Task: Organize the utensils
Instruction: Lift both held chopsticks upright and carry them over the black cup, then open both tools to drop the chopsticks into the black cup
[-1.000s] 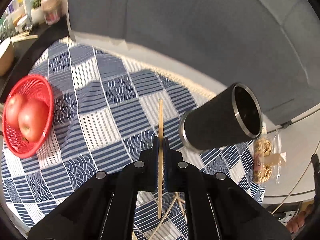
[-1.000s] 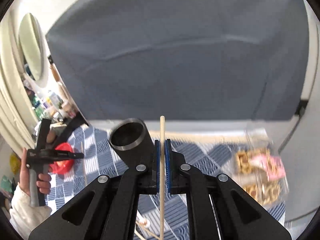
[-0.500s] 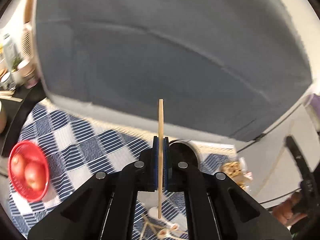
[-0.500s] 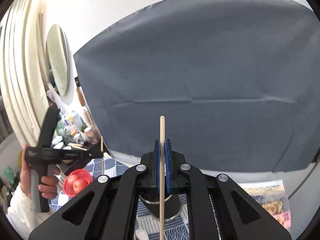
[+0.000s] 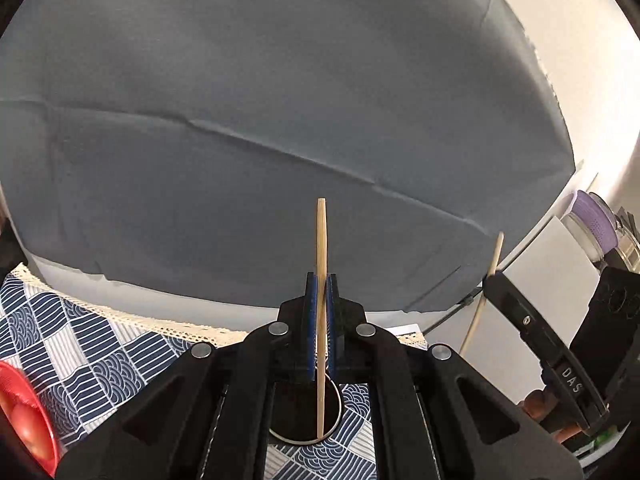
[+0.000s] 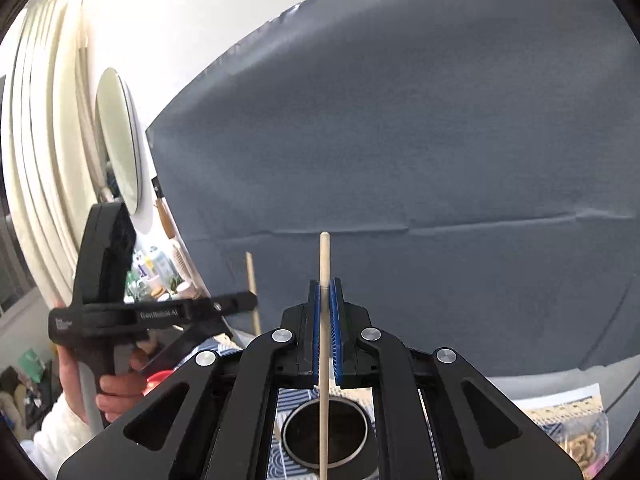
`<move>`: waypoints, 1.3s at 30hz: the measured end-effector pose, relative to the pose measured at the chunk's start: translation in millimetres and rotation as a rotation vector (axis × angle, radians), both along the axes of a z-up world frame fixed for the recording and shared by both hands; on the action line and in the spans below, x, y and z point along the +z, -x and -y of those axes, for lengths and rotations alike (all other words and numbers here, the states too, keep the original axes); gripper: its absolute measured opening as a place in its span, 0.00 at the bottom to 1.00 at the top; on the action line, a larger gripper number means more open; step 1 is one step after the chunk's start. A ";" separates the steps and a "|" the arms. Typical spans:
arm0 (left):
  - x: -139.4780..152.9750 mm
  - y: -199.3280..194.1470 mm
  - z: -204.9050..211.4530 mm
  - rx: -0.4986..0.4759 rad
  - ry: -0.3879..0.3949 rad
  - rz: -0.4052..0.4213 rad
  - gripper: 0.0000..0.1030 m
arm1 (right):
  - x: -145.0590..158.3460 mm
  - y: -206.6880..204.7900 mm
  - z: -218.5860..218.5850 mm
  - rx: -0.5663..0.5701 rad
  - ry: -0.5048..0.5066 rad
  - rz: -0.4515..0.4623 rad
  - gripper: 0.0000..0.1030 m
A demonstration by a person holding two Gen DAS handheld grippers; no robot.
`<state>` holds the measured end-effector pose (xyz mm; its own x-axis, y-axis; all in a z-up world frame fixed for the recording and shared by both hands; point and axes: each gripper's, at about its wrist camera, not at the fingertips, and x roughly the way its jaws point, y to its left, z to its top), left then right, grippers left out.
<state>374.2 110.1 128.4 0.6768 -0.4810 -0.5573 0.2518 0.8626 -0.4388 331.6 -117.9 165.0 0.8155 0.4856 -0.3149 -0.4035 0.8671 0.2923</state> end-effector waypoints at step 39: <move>-60.6 13.9 -38.9 0.095 -0.109 -0.098 0.81 | -74.6 -0.9 -9.4 -0.062 0.218 -0.172 0.86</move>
<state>360.3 149.0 67.8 0.6559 -0.3506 -0.6685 0.1278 0.9244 -0.3595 332.5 -108.5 90.3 0.7670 0.3421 -0.5429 -0.3087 0.9384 0.1553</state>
